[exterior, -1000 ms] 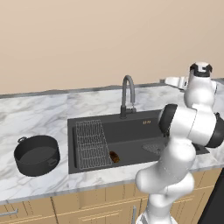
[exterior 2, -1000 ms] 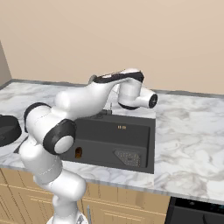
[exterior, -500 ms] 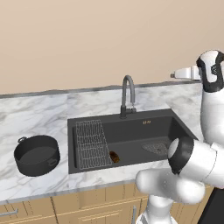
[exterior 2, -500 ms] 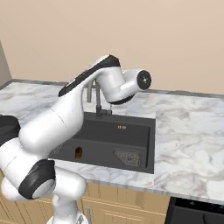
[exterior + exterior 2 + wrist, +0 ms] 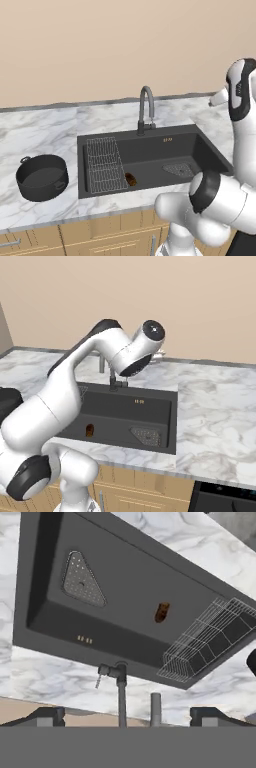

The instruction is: Dump the sweet potato from the pot into the sink. Then turn on the water and wash the sweet potato. Then turn off the water and put the sweet potato back in the pot.

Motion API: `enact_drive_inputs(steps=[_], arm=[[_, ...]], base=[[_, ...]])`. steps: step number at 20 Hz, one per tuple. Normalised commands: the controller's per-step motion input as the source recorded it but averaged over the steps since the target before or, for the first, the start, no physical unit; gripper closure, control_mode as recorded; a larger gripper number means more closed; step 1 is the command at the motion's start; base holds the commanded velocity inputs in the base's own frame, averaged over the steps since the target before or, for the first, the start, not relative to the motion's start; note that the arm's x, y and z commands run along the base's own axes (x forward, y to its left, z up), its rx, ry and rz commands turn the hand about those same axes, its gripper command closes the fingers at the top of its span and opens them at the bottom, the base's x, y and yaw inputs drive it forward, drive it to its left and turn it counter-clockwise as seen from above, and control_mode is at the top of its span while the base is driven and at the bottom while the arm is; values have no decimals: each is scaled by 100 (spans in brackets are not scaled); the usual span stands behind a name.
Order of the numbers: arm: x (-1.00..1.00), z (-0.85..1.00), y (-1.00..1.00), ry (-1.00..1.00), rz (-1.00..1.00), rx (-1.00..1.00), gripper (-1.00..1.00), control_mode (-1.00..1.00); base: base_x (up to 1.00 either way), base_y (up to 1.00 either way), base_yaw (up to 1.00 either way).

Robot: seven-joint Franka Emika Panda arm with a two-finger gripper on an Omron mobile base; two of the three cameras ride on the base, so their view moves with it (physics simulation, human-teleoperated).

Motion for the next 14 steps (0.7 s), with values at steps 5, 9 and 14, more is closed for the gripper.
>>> enact_drive_inputs(steps=[5, 9, 14], arm=[[-43, 0, 30, 50, -16, 0, -100, -100], [-59, 0, 45, 42, -16, 0, -100, -100], [-69, -10, 68, 24, -21, 0, -100, -100]], base=[[0, 0, 0], [0, 0, 0], [0, 0, 0]])
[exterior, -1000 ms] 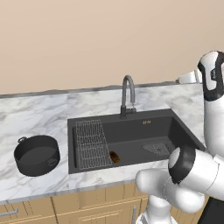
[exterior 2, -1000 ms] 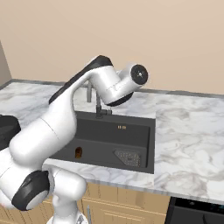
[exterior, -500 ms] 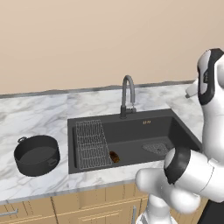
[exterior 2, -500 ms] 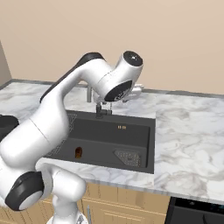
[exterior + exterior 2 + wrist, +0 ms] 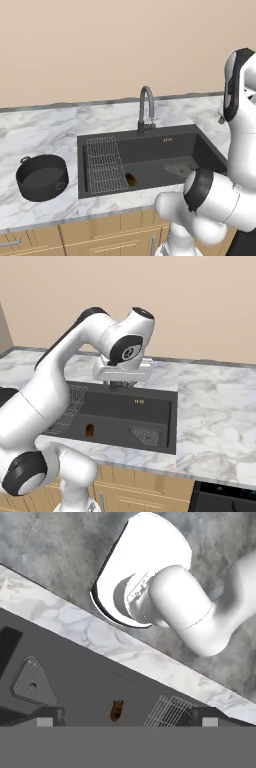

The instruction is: Dump the sweet potato from the pot into the sink. Then turn on the water and wash the sweet potato. Then turn off the water and put the sweet potato back in the pot.

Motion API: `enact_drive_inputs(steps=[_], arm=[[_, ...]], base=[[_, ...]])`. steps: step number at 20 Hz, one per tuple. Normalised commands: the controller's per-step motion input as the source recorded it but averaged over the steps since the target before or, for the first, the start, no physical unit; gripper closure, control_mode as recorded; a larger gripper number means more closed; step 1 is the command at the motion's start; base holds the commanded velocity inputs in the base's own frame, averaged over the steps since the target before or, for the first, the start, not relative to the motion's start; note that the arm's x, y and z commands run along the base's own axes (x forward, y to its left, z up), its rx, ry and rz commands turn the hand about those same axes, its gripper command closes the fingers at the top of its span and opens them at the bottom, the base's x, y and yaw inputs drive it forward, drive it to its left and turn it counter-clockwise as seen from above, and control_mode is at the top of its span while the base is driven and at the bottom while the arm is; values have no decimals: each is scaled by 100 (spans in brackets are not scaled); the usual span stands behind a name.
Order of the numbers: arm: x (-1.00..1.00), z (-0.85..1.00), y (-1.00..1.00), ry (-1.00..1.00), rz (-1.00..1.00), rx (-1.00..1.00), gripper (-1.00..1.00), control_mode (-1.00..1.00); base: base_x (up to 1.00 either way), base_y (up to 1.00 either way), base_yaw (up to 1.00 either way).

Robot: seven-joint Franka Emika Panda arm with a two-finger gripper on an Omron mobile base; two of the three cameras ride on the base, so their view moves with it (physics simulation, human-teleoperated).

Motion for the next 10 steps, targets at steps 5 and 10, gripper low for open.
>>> enact_drive_inputs(steps=[5, 10], arm=[[-63, -32, 90, 7, -17, 0, -100, -100], [-57, -38, 98, 0, -6, 0, -100, -100]], base=[[0, 0, 0], [0, 0, 0]])
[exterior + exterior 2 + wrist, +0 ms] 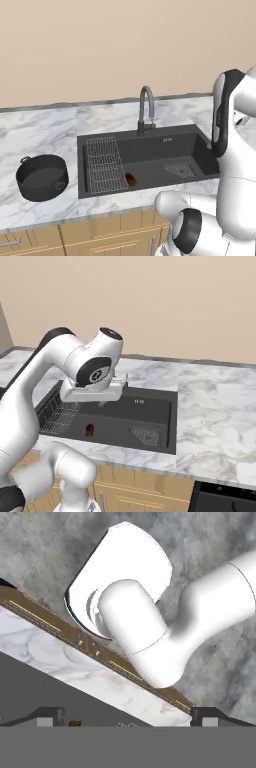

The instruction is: Dump the sweet potato from the pot into the sink. Then turn on the water and wash the sweet potato. Then turn off the water and put the sweet potato back in the pot.

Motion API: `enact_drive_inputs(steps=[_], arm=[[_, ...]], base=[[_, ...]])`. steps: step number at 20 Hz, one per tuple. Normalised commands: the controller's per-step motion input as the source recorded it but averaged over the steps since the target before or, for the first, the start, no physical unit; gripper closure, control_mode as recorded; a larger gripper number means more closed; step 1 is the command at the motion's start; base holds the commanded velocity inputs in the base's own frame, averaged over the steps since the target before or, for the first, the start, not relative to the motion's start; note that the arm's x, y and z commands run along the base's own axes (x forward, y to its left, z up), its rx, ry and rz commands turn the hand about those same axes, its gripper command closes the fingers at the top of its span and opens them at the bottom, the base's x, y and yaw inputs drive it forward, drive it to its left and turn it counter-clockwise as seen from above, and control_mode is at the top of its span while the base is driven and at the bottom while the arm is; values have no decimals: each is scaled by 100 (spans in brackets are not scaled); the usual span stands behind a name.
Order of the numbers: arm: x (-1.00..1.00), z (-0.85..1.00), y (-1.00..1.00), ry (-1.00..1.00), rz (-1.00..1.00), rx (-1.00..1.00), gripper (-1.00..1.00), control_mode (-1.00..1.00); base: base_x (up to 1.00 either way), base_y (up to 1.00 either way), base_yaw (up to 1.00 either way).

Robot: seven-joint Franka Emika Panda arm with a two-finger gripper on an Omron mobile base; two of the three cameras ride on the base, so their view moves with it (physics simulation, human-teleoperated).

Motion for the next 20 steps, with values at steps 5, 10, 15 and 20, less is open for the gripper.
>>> enact_drive_inputs(steps=[5, 10, 15, 20], arm=[[-17, -19, 97, 0, 15, 0, -100, -100], [6, -1, 89, 0, 41, 0, -100, -100], [21, 0, 74, 0, 53, 0, -100, -100], [38, -6, 52, 0, 58, 0, -100, -100]], base=[[0, 0, 0], [0, 0, 0], [0, 0, 0], [0, 0, 0]])
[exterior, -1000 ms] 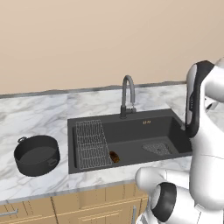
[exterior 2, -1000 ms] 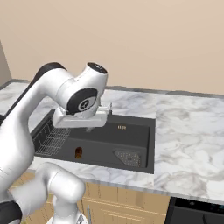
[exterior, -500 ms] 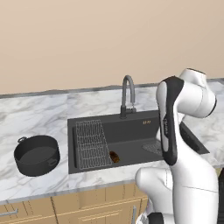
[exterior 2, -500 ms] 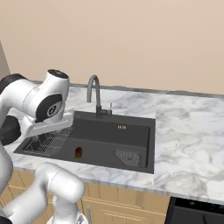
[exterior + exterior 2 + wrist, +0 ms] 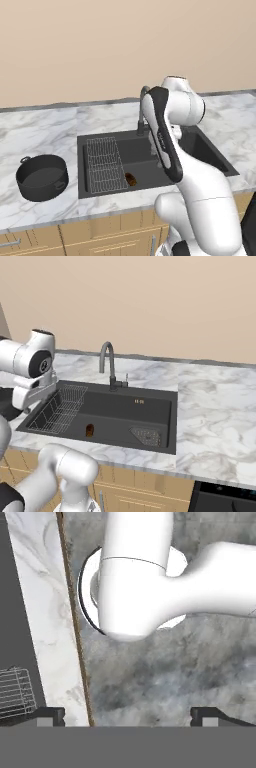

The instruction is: Dump the sweet potato from the pot into the sink. Then turn on the water and wash the sweet potato. Then turn off the water and put the sweet potato back in the pot.

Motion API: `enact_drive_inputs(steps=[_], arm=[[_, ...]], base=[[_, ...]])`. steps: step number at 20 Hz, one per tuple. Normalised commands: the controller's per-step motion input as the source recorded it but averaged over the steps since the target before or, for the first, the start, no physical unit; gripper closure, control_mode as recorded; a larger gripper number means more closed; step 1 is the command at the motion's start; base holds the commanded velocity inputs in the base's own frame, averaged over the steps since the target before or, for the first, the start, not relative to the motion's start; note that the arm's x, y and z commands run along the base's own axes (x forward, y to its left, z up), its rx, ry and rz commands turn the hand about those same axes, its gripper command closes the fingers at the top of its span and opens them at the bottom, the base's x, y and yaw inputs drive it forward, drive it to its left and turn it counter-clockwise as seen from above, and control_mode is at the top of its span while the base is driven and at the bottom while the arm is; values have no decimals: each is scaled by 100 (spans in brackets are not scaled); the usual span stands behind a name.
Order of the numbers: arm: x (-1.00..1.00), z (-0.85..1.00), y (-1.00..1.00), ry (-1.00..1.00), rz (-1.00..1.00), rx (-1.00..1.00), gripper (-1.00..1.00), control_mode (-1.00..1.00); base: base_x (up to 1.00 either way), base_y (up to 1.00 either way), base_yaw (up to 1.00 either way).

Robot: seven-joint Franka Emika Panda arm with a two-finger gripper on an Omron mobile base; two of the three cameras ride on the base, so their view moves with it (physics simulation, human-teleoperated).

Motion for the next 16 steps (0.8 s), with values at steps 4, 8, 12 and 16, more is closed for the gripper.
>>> enact_drive_inputs(steps=[4, 8, 12, 16], arm=[[47, -11, 39, 0, 58, -1, -100, -100], [50, -24, 11, -6, 55, -1, -100, -100], [38, -27, 0, -14, 53, 0, -100, -100], [30, -24, 0, -18, 51, 0, -100, -100]], base=[[0, 0, 0], [0, 0, 0], [0, 0, 0], [0, 0, 0]])
